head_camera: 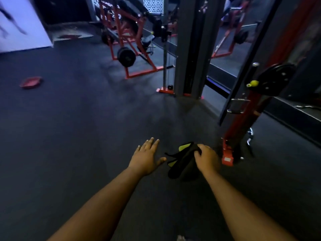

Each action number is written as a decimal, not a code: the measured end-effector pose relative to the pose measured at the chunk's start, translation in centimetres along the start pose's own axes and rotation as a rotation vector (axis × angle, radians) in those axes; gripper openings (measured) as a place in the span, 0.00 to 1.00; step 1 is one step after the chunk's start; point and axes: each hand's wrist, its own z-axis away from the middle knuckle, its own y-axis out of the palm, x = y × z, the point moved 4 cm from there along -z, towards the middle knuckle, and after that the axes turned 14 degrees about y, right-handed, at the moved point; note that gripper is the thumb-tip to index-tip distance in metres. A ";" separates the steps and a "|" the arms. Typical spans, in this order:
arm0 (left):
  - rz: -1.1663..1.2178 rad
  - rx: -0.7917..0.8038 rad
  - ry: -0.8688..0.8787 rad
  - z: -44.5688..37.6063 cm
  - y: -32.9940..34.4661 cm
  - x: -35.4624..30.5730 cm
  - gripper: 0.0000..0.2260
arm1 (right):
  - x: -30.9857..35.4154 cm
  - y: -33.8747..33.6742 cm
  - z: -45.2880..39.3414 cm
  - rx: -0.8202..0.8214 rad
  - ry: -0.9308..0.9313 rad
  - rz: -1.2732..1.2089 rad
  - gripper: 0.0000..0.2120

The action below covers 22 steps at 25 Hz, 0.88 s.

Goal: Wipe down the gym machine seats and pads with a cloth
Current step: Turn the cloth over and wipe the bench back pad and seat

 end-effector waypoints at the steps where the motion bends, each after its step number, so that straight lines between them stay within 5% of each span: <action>1: 0.001 -0.015 -0.027 -1.0 -0.9 2.2 0.39 | 2.3 1.5 -1.6 0.028 -0.015 -0.009 0.15; 13: -0.069 -0.065 -0.251 -17.1 -11.2 25.3 0.39 | 28.9 13.2 -23.3 0.138 -0.240 -0.044 0.13; 22: -0.111 -0.098 -0.231 -30.3 -18.9 45.3 0.39 | 49.1 21.3 -36.8 0.088 -0.288 -0.043 0.13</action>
